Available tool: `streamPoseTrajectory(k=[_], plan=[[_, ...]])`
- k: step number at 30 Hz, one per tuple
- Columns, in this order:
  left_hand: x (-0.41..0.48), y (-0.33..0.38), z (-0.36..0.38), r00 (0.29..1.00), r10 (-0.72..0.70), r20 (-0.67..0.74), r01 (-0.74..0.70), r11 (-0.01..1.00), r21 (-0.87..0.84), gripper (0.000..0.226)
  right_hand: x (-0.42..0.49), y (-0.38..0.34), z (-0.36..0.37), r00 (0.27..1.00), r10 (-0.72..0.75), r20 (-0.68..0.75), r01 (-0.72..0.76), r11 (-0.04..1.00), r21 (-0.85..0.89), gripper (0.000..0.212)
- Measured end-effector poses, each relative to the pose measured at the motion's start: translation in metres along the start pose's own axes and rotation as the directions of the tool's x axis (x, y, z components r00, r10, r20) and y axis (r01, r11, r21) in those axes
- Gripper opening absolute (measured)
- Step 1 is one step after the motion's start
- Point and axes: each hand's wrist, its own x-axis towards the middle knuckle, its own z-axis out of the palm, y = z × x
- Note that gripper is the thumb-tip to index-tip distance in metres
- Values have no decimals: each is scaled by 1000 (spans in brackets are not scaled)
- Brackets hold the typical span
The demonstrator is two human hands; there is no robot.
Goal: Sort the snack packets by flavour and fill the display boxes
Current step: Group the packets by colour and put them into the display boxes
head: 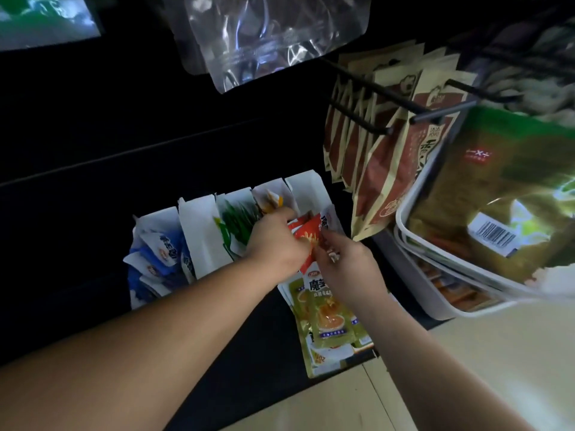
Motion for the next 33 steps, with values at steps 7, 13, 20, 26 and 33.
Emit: streamPoseTrajectory(k=[7,13,20,26,33], plan=[[21,-3,20,1000,10,4,-9,966,-259,66,23,6,9,986,-15,167,-26,971,238,42],[4,-7,12,983,129,-129,-154,965,-211,40,4,13,17,1000,-7,-28,11,989,145,32],[-78,-70,4,994,107,-5,-106,967,-230,26,-40,56,10,994,54,-91,-71,979,-192,36],[-93,-98,30,936,4,353,-30,997,67,63,-24,69,4,915,354,194,-239,863,-444,65],[-109,-120,48,919,4,393,-64,988,142,70,-66,44,43,964,172,203,-66,894,-443,59]])
